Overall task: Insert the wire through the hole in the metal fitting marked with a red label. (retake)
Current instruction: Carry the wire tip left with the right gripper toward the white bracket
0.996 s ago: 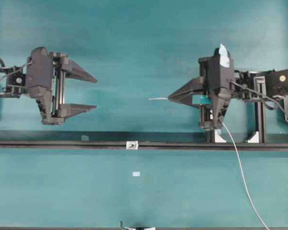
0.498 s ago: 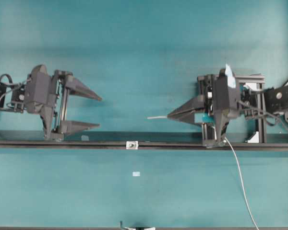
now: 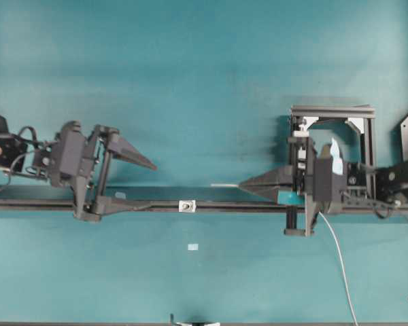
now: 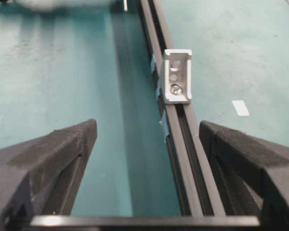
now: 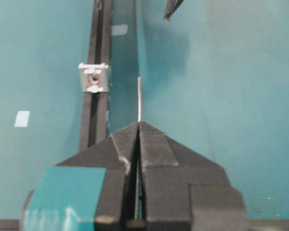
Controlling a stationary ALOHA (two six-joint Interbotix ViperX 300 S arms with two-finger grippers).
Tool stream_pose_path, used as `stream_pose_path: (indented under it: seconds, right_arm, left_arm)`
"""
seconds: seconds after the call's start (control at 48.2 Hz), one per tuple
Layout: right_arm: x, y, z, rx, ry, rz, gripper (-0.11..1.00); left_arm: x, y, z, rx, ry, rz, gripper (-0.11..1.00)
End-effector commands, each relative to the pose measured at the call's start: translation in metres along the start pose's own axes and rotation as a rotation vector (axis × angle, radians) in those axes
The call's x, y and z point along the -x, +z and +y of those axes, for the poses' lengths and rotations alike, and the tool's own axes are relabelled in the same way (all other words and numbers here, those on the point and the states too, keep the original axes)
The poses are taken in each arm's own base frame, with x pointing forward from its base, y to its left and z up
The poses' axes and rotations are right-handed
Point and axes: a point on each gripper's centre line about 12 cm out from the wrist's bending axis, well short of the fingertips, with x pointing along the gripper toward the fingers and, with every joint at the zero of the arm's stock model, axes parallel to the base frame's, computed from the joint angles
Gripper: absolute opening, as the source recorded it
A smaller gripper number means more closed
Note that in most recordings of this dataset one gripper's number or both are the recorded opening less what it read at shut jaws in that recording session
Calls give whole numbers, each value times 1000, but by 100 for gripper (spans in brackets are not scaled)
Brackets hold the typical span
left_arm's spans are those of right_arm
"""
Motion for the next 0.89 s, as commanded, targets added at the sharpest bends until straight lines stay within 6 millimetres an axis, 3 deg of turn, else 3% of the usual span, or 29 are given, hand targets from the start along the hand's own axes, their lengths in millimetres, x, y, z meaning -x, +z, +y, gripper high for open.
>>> stream_pose_path:
  seconds: [0.0, 0.332, 0.872]
  right_arm:
    - [-2, 4, 9, -3, 13, -38, 2]
    - [-18, -13, 27, 29, 32, -33, 2]
    - [-25, -22, 25, 52, 13, -64, 2]
  left_arm:
    - [-7, 4, -6, 5, -15, -31, 57]
    - [-22, -6, -17, 9, -49, -32, 57]
    - [-26, -5, -18, 10, -49, -40, 57]
